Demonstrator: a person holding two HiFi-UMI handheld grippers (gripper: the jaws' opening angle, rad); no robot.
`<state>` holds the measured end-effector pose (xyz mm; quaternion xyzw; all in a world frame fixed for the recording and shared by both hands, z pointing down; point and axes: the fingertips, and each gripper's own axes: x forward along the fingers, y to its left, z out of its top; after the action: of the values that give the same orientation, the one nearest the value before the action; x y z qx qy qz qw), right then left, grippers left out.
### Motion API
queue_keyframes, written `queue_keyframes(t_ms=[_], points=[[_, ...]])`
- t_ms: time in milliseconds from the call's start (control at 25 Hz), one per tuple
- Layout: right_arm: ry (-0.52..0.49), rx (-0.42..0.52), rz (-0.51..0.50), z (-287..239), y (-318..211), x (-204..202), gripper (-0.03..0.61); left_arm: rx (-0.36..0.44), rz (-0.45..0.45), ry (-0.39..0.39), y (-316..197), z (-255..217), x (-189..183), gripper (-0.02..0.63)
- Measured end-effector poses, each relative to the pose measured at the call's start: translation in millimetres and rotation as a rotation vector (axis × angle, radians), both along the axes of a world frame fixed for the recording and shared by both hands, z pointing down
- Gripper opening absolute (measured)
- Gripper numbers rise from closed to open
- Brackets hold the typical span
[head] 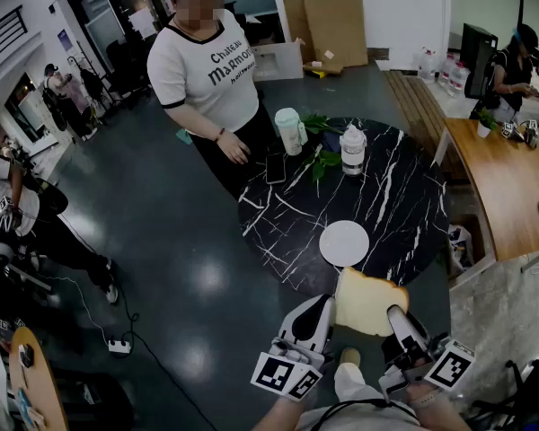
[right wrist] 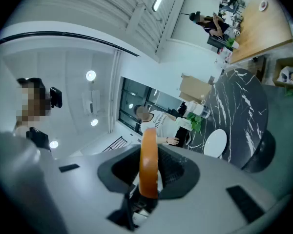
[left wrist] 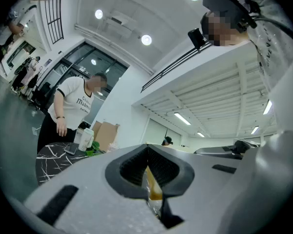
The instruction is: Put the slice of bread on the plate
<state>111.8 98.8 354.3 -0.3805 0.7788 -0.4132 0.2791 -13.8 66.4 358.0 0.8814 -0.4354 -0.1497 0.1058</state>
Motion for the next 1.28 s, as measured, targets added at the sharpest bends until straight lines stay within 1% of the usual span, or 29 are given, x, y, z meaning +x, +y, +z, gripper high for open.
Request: queue_keyframes(t_ms=[160,320,480,680,840,1040,1280], points=[[-0.007,-0.009,-0.029,8,-39,4,0.087,-0.007,-0.01,-0.029,-33,11,9,0.006],[0.011,-0.037,-0.057,25,-71,3,0.087,-0.029,-0.043,-0.044,-62,26,8,0.006],[-0.005,-0.062,-0.076,37,-99,-3,0.087,-0.062,-0.069,-0.058,-87,42,6,0.006],[0.007,-0.125,-0.055,64,-130,-1,0.087,-0.102,-0.076,-0.06,-120,68,5,0.006],[0.015,-0.147,-0.035,83,-159,-3,0.087,-0.114,-0.062,-0.069,-147,90,6,0.006],[0.041,-0.188,-0.029,116,-192,-9,0.087,-0.151,-0.067,-0.069,-173,119,3,0.006],[0.021,-0.24,-0.008,151,-225,-13,0.087,-0.184,-0.104,-0.056,-192,149,-7,0.006]])
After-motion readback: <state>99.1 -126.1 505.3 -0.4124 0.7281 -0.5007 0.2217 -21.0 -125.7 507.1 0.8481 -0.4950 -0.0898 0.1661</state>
